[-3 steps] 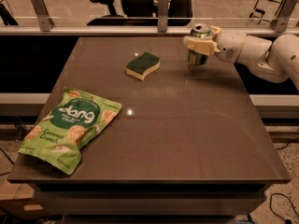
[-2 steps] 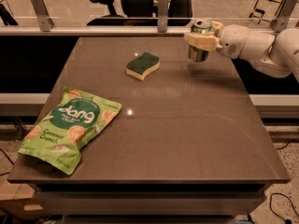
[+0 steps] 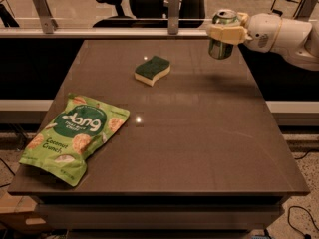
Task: Pick green can
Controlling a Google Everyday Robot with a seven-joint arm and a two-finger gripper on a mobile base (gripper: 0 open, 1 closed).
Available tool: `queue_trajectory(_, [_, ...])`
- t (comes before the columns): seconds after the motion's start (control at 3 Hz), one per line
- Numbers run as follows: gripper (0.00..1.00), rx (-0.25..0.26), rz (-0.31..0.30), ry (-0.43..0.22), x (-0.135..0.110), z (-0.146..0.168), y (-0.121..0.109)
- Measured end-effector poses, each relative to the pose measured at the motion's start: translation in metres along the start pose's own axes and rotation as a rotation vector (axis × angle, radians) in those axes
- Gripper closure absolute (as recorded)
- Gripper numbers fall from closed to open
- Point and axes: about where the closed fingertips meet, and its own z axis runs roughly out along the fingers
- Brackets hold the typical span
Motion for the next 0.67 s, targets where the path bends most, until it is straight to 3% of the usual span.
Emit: queue_trajectory(0.67, [1.00,-0.044,0.011,0.018,-0.029,-0.009,0.009])
